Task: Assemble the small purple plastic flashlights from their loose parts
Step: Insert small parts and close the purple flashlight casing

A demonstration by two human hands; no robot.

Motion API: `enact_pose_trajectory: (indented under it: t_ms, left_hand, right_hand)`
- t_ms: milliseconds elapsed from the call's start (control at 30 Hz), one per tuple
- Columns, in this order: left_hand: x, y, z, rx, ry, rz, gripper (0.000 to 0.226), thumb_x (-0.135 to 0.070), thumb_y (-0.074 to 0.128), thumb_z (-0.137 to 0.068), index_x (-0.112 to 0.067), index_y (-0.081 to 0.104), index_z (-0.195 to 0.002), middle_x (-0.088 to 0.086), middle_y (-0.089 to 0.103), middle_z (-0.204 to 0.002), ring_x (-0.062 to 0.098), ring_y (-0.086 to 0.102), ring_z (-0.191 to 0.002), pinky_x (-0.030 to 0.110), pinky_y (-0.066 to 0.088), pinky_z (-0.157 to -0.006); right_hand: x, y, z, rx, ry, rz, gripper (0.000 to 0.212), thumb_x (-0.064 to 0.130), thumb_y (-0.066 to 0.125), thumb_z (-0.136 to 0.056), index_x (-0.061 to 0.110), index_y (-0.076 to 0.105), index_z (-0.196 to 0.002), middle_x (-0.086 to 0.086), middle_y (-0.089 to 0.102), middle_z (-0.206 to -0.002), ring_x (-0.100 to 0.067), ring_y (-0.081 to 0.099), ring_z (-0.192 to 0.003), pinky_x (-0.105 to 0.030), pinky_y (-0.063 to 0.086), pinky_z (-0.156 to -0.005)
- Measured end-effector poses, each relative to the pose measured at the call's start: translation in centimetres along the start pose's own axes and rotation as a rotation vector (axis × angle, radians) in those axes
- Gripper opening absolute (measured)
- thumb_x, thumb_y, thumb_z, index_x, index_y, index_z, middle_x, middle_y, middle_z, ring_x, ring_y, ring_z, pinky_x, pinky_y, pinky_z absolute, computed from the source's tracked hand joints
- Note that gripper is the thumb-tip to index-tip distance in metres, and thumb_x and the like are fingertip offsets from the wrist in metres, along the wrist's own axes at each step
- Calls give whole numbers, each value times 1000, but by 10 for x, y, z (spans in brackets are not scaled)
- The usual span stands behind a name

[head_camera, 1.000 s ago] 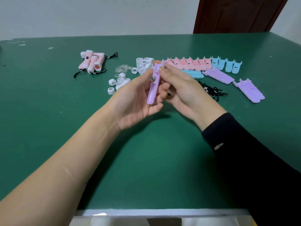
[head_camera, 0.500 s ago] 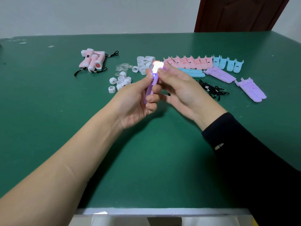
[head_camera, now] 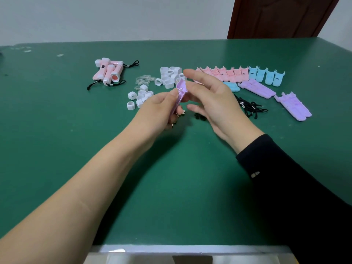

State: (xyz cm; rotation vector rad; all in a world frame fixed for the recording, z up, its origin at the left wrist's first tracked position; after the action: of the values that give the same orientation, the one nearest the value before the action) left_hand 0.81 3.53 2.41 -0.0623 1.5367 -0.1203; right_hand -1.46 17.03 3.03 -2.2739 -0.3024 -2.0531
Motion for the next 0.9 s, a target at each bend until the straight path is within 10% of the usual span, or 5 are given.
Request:
enact_pose_trajectory:
  t_ms: [400,900]
  left_hand:
    - [2,4,2,-42,142,-221,40,-30,39,-105,2,62,-101,-12,57,-60,7,38,-49,19,32,-46]
    - [2,4,2,-80,118,-226,40,-35,42,-103,-16,52,-69,-4,52,-61,7,35,-44,21,29,-44]
  right_hand:
    - [0,2,2,-89,-103,63,16,9,66,-88,21,65,-99,5,67,-85,-2,63,-72,-14,48,-67]
    - [-1,8,5,-122,-115,181,23,5,62,-91,6,61,-114,-11,67,-110,-9,62,-88,-22,50,-88]
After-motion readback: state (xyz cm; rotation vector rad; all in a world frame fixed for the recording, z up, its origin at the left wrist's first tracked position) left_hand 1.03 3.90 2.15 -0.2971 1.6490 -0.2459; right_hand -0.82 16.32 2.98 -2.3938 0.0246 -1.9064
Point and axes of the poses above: each hand's wrist, its own z-axis away from the middle knuckle, its own y-axis out of the palm, x = y × z, the point moved 1 cm from there along -z, towards the middle knuckle
